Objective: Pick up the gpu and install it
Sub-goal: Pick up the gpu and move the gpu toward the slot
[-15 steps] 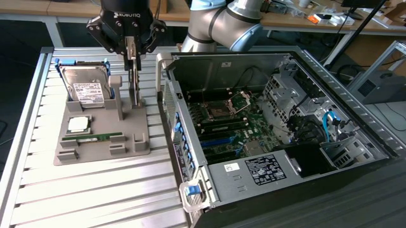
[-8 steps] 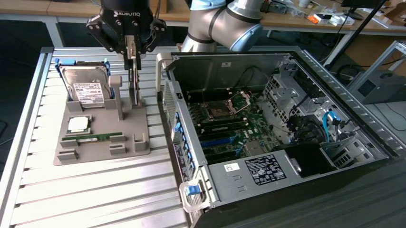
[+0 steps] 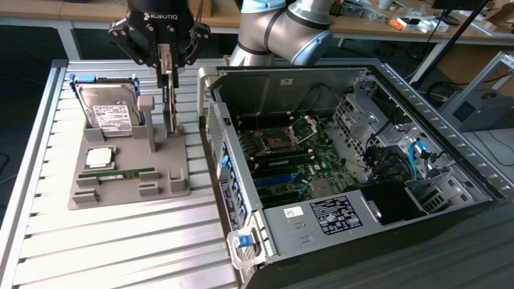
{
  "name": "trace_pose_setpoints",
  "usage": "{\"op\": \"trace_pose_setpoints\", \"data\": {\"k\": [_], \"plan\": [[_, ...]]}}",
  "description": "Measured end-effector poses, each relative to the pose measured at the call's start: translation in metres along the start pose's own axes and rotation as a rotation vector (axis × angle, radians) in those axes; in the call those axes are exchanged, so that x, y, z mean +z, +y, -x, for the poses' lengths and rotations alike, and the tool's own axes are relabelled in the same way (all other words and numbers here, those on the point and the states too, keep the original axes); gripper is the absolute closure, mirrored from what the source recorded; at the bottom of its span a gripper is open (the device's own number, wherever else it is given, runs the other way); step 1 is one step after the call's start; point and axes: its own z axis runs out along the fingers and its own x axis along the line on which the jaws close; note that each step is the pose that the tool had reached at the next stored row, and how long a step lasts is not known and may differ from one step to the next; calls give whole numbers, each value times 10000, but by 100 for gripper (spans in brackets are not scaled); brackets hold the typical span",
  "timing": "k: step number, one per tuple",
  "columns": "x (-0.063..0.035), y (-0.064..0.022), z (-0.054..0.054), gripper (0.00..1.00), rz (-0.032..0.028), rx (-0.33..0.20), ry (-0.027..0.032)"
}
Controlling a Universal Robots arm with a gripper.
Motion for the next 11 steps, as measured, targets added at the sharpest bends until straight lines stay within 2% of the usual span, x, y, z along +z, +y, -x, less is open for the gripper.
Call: {"op": "trace_pose_setpoints", "data": {"k": [11], "plan": [[-37,0,1,73,0,0,1]]}}
